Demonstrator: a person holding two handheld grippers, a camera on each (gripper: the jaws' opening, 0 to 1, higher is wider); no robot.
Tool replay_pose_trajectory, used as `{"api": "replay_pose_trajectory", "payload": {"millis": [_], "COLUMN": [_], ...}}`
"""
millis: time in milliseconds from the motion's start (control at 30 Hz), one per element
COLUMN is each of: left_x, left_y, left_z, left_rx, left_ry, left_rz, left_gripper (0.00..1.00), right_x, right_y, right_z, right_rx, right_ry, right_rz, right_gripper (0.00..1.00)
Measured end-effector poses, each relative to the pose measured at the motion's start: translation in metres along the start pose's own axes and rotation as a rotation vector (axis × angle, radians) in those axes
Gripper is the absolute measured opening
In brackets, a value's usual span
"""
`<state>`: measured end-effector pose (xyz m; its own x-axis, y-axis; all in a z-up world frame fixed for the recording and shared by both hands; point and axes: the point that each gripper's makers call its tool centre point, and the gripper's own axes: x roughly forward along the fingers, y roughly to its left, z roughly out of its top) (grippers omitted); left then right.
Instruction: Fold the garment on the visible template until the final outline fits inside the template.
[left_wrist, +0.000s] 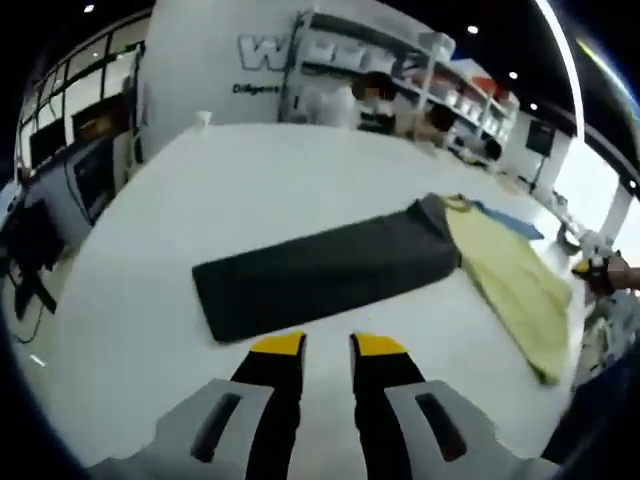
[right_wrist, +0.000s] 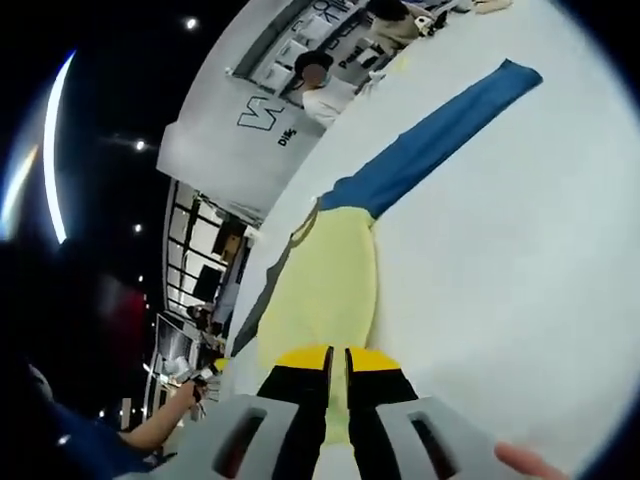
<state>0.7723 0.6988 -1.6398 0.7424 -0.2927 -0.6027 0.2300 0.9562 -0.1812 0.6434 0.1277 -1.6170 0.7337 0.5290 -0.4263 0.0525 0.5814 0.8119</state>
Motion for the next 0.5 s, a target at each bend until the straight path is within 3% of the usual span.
{"api": "replay_pose_trajectory", "payload": {"millis": [67, 133, 233, 267, 300, 333, 500], "left_x": [0.003, -0.004, 0.001, -0.002, -0.002, -0.006, -0.023], "left_y": [-0.032, -0.054, -0.062, -0.085, -0.087, -0.104, -0.160], "left_z": [-0.018, -0.026, -0.029, -0.034, -0.034, -0.037, -0.045], "left_rx": [0.070, 0.069, 0.062, 0.036, 0.031, -0.001, -0.071], "left_ry": [0.062, 0.067, 0.084, 0.104, 0.106, 0.114, 0.157], "left_rz": [-0.062, -0.077, -0.126, -0.169, -0.177, -0.224, -0.386], "left_gripper": [0.19, 0.23, 0.26, 0.25, 0.24, 0.24, 0.19], "right_x": [-0.001, -0.001, -0.001, -0.001, 0.000, 0.001, 0.005], "right_y": [-0.003, -0.006, -0.012, -0.020, -0.023, -0.029, -0.026], "right_z": [-0.006, -0.008, -0.009, -0.010, -0.011, -0.011, -0.018], "right_rx": [-0.025, -0.019, -0.018, -0.024, -0.018, 0.016, 0.047], "right_ry": [0.026, 0.043, 0.055, 0.079, 0.088, 0.117, 0.172], "right_rz": [-0.013, -0.004, 0.000, -0.018, -0.018, -0.014, 0.004], "right_gripper": [0.00, 0.00, 0.01, 0.01, 0.01, 0.01, 0.00]}}
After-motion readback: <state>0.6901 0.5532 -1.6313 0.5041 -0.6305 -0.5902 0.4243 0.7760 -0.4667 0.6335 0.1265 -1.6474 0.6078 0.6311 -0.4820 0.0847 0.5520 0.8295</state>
